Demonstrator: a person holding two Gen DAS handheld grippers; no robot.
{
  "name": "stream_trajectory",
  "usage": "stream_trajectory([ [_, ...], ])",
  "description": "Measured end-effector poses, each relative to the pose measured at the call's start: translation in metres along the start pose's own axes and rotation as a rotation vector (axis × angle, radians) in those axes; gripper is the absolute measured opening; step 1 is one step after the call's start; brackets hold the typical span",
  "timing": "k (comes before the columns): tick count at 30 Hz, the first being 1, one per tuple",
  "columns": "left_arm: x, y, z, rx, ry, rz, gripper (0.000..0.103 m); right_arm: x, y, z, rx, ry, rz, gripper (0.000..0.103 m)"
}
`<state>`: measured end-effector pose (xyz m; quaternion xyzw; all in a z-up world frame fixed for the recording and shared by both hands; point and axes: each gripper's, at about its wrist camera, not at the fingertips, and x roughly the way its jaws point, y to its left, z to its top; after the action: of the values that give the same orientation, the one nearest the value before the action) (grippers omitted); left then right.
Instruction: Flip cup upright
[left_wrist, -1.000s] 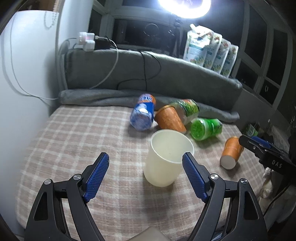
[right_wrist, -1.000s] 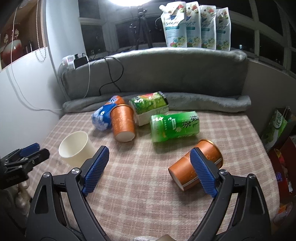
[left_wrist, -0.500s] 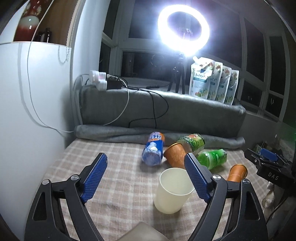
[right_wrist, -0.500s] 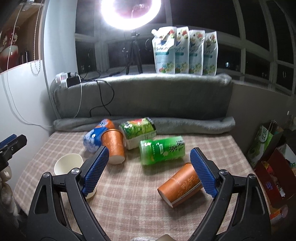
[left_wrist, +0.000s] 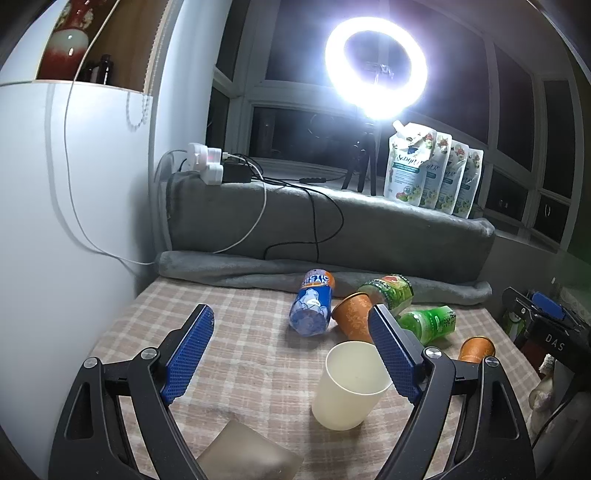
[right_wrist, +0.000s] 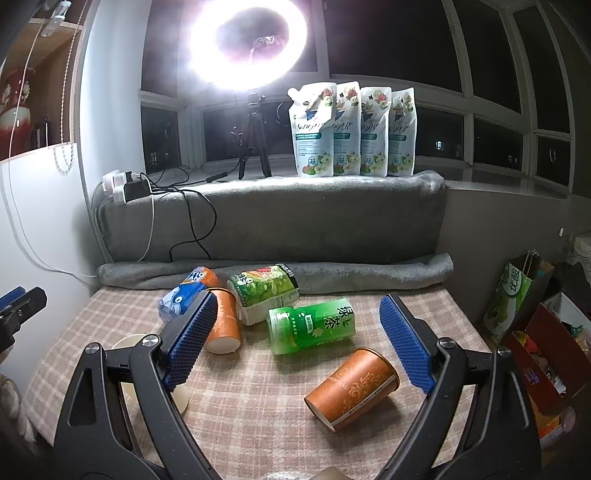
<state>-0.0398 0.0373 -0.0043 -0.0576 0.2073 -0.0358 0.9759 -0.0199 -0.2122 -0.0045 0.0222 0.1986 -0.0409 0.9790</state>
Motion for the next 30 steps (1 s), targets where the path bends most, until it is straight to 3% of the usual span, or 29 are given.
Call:
stream_trajectory([
  [30, -0.0017, -0.0016, 0.0013, 0.004, 0.003, 0.008, 0.086, -0.0017, -0.0014, 0.0014, -0.004, -0.007, -0.01, 0.092],
])
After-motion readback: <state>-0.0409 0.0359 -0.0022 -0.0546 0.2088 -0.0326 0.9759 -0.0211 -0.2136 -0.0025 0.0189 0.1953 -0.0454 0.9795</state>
